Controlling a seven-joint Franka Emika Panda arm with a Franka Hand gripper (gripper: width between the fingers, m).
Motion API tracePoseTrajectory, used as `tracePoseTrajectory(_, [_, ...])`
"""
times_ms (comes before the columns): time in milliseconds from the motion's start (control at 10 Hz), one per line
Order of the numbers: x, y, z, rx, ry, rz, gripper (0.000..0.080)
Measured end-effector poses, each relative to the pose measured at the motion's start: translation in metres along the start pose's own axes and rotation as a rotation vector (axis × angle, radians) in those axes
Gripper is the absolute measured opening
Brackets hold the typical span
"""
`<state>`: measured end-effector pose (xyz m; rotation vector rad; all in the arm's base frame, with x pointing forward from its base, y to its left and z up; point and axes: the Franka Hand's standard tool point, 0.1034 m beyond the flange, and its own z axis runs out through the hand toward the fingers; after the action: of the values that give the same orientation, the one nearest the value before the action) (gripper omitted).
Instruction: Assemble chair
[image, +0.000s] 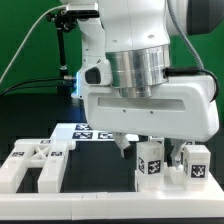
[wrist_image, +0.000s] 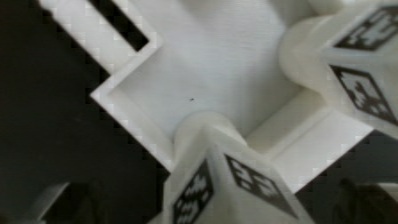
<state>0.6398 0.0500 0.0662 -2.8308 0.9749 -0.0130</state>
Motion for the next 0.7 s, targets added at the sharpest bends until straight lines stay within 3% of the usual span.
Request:
tracePoseTrajectory(100, [0.0003, 0.0005, -0.0001, -0.004, 0.002, -0.097, 0.0648])
tracePoseTrajectory(300, [0.0046, -0.0015, -0.0052, -0.046, 0.031, -0.501, 0.0648])
tracePoseTrajectory(400, [0.0054, -0.0031, -0.0053, -0.051, 0.04, -0.671, 0.0648])
tracePoseTrajectory(500, [0.0052, -0.0027, -0.0044, -0.049, 0.04, -0.606, 0.0648])
tracePoseTrajectory(600, [0.0053, -0.0023, -0.0041, -0.051, 0.04, -0.595, 0.0531])
tracePoseTrajectory(700, [0.0052, -0.0023, -0.0038, -0.05, 0.04, -0.577, 0.0531])
